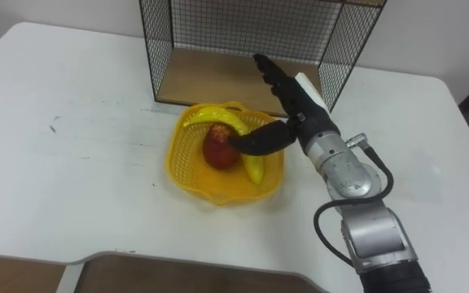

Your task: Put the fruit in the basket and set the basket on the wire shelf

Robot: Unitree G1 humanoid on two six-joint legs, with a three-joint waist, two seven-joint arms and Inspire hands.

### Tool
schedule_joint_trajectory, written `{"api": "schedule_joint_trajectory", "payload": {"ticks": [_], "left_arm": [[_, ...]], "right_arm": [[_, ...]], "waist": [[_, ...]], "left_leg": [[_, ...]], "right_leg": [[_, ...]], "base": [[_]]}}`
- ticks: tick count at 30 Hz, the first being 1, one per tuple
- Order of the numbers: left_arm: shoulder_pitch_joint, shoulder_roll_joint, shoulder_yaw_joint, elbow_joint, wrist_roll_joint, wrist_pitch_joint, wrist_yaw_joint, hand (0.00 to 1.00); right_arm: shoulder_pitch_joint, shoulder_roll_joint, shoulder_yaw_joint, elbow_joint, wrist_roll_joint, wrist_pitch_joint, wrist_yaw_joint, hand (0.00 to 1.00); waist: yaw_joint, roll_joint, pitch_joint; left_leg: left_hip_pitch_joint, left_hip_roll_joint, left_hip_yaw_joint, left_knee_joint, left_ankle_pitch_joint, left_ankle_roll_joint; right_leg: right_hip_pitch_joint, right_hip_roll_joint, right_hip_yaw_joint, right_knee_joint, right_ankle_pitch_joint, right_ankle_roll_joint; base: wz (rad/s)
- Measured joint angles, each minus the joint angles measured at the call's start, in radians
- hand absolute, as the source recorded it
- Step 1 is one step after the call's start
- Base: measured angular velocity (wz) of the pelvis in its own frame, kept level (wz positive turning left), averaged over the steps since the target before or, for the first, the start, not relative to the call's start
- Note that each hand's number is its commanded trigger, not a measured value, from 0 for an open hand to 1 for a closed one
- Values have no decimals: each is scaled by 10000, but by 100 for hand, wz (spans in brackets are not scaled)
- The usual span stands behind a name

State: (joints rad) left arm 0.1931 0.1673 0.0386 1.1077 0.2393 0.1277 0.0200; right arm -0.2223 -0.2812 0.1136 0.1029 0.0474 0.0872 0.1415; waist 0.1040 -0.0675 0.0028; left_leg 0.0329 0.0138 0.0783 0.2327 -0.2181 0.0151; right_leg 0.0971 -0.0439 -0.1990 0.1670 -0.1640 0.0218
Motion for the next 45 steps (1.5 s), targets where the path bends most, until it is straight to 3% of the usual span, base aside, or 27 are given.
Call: {"api": "schedule_joint_trajectory", "payload": {"ticks": [5,8,12,17,20,26,31,34,39,45], "left_arm": [[252,-52,615,73,-138,-86,340,0],[526,-79,1188,98,-547,-280,809,0],[819,-91,1958,114,-1850,-564,1470,0],[886,-103,2733,124,-3299,-709,2198,0],[947,-134,3570,-192,-4435,-827,2853,0],[1250,-191,4826,-2839,-5816,-1045,5019,0],[1108,-208,5318,-5914,-5636,-1729,7341,0],[1103,-198,5420,-7854,-5296,-1866,8445,0],[1034,-195,5691,-10194,-4518,-2194,9319,0],[1011,-158,5871,-12259,-3753,-2832,9585,0]], "right_arm": [[185,8,-647,-8,299,-54,-528,0],[682,7,-1315,-8,268,-372,-1033,0],[1555,8,-1992,-8,387,-438,-1490,0],[2173,-2,-2576,-6,1881,-438,-1899,0],[2659,-1,-2747,-7,2434,-444,-2333,0],[3677,49,-3031,-11,2564,-442,-3134,0],[4146,54,-3619,-23,2654,-570,-3549,0],[4264,59,-3813,-176,2582,-570,-3723,0],[4502,101,-4000,-613,2536,-691,-3852,0],[4585,113,-4188,-926,2664,-1241,-3957,0]], "waist": [[-176,213,-80],[-224,244,-84],[-313,266,-79],[-393,352,-67],[-429,366,-64],[-385,455,-66],[-184,530,-98],[-174,541,-108],[-141,604,-105],[-95,738,-77]], "left_leg": [[90,0,1,-41,1,0],[199,-3,-17,-50,1,0],[341,-22,-102,-173,-1,1],[338,-34,-84,-163,9,12],[334,-36,-54,-178,21,14],[321,-84,-132,-183,34,38],[327,-77,-99,-208,37,39],[322,-79,-112,-210,39,38],[339,-81,-106,-253,38,38],[440,-82,-104,-298,38,38]], "right_leg": [[46,1,33,10,0,0],[176,-2,-40,-9,0,0],[329,-13,-54,-8,-9,14],[310,-28,1,-2,-12,18],[285,-36,24,-7,-12,18],[286,-70,15,4,-17,27],[241,-65,46,24,-18,29],[231,-66,5,23,-19,30],[227,-54,18,5,-19,30],[179,-54,9,4,-19,31]], "base": [[0],[3],[3],[-2],[-1],[2],[-2],[0],[0],[0]]}}
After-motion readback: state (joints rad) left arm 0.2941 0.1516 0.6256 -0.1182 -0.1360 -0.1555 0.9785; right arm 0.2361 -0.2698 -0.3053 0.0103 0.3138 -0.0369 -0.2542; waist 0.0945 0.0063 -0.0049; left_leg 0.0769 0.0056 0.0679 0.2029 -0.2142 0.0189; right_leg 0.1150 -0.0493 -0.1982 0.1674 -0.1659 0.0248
